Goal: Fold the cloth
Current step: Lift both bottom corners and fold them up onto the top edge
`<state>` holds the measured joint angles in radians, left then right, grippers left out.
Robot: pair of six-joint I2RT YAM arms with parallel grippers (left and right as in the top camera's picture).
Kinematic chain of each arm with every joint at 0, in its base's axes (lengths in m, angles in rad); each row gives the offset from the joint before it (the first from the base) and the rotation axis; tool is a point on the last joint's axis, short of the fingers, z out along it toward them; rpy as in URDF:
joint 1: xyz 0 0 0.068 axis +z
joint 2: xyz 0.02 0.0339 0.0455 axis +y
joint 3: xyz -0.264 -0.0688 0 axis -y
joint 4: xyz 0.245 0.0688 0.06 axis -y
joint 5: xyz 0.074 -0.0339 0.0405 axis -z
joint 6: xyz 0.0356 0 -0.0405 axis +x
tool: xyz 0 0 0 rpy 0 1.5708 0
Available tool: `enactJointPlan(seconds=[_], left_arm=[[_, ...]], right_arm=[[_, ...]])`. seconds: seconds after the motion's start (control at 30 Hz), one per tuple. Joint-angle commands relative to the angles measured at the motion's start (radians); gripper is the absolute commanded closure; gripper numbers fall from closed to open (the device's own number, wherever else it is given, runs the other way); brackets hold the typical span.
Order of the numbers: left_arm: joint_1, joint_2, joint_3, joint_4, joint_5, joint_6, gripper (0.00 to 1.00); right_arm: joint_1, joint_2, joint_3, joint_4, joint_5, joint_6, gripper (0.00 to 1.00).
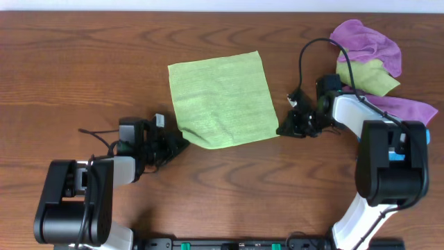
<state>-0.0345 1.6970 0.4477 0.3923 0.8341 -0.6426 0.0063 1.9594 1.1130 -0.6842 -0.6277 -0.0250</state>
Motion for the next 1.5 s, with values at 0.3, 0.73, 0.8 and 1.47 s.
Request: enactJointPlan(seconds=[0.3,0.73,0.8,1.47], left_arm=[[0.002,-0.099,0.132,0.000,0.092,0.011,0.95],[0.002,-0.137,0.193,-0.003,-0.098,0.038,0.94],[0.002,-0.135,0.209,-0.005,-0.151,0.037,0.94],[0.068,0.153,0.622,-0.239,-0.239,0.150,0.94]], right_arm=[[0.049,-0.155,0.035,0.017,0.009,0.042,0.98],[0.135,-0.158,0.067,0.328,0.065,0.221,0.98],[0.138,-0.158,0.067,0.363,0.087,0.253,0.99],[0.177,0.177,0.515,0.352,0.111,0.286,0.99]])
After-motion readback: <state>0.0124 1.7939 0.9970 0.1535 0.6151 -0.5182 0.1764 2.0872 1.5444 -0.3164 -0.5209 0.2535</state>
